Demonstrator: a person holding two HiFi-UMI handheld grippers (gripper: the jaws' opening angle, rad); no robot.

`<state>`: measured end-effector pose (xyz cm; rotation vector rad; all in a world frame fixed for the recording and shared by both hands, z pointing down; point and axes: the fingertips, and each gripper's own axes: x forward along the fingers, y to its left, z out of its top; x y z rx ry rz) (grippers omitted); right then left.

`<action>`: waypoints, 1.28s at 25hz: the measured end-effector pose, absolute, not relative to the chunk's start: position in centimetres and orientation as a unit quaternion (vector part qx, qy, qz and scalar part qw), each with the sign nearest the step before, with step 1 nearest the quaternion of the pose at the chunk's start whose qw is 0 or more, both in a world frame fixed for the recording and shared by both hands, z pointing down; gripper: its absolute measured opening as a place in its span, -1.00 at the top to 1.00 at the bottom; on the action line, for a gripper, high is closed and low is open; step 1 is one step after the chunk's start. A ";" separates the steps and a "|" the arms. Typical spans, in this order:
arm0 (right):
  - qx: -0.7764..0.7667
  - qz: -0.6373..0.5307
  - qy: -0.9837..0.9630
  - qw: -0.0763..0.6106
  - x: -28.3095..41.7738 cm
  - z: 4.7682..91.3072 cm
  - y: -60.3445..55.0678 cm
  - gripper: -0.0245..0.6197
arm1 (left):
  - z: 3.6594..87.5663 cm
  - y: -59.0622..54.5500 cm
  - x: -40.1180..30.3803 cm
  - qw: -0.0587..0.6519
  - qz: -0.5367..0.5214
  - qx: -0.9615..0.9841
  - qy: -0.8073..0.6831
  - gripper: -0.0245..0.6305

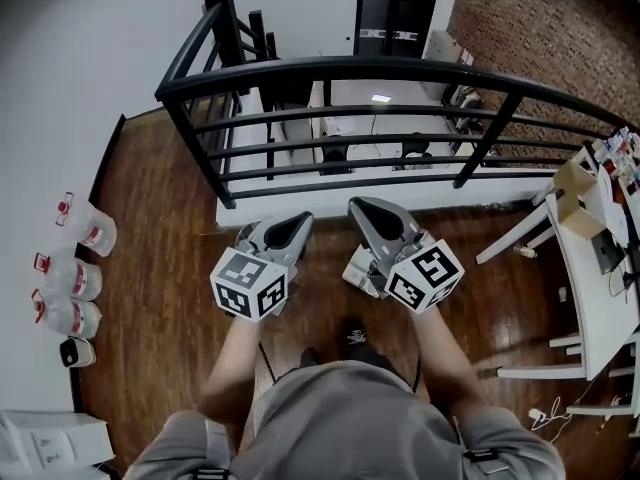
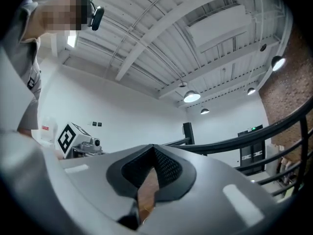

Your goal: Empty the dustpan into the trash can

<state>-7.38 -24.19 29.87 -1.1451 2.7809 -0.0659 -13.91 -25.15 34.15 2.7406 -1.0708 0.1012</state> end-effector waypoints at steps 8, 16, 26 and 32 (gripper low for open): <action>-0.397 -0.039 0.915 0.066 -7.4 30.0 -23.5 0.92 | 34.2 -24.1 -14.8 0.111 0.021 0.924 -0.364 0.91; -0.408 -0.038 0.910 0.064 -6.9 30.1 -23.2 0.92 | 34.2 -23.8 -14.3 0.111 0.022 0.927 -0.357 0.91; -0.415 -0.038 0.907 0.058 -7.3 30.2 -23.5 0.92 | 34.0 -23.9 -14.6 0.105 0.025 0.930 -0.351 0.91; -0.418 -0.040 0.906 0.054 -8.0 30.3 -23.7 0.92 | 34.2 -24.1 -15.3 0.104 0.027 0.931 -0.349 0.91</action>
